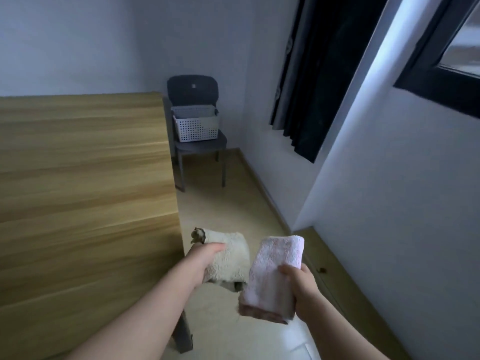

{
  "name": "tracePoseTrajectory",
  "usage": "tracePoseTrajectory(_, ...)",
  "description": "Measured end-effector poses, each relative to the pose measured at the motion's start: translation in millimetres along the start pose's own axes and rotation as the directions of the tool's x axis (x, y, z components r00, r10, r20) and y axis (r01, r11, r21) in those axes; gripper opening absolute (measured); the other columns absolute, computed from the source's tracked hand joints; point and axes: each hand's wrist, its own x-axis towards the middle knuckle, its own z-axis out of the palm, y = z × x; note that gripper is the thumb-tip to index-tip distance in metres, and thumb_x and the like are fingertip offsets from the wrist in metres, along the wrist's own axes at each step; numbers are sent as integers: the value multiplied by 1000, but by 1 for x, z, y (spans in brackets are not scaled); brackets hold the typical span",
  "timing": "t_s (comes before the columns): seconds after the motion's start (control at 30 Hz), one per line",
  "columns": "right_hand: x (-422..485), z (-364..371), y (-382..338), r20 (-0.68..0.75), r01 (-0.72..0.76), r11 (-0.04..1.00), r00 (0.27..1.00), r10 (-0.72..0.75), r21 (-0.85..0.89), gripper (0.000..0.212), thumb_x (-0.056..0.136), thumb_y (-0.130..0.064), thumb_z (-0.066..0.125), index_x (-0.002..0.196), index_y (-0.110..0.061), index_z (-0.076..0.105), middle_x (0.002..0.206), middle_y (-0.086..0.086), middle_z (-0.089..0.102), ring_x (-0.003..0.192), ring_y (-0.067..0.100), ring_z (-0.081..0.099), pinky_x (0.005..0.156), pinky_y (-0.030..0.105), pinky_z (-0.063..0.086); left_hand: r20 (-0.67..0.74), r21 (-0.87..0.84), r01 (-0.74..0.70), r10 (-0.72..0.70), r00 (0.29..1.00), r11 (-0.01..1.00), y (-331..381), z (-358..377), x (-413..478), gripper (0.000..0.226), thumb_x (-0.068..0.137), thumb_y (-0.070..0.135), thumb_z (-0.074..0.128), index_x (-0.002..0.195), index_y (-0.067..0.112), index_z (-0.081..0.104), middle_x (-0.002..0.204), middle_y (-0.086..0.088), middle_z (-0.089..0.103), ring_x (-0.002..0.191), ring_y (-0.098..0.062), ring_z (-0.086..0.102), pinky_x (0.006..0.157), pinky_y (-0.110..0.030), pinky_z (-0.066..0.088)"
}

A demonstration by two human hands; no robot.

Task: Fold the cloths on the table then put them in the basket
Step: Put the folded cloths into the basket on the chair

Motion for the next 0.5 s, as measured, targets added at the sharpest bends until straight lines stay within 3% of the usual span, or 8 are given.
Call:
tracePoseTrajectory(0.17, 36, -25, -20, -69, 10, 998, 998, -6, 56, 11, 85, -4, 56, 85, -15, 55, 86, 13, 64, 74, 28, 62, 64, 32, 52, 39, -43, -36, 37, 999, 998, 23, 45, 29, 23, 89, 7, 58, 110, -3, 58, 91, -19, 64, 72, -28, 63, 57, -30, 48)
tracePoseTrajectory(0.37, 114, -13, -88, -104, -1, 1000, 995, -1, -22, 9, 85, -5, 57, 89, -12, 55, 89, 14, 64, 76, 29, 62, 63, 33, 52, 12, -92, -53, 54, 998, 994, 86, 79, 108, 37, 88, 10, 60, 121, -3, 52, 116, -23, 61, 100, -35, 61, 74, -35, 47)
tracePoseTrajectory(0.5, 170, 14, -149, -91, 65, 990, 993, -76, -123, 13, 83, -3, 57, 82, -15, 56, 80, 8, 63, 67, 23, 61, 52, 27, 47, 7, -62, -65, 65, 998, 996, 137, 97, 156, 41, 88, 15, 61, 124, 0, 49, 114, -14, 57, 99, -30, 56, 68, -29, 43)
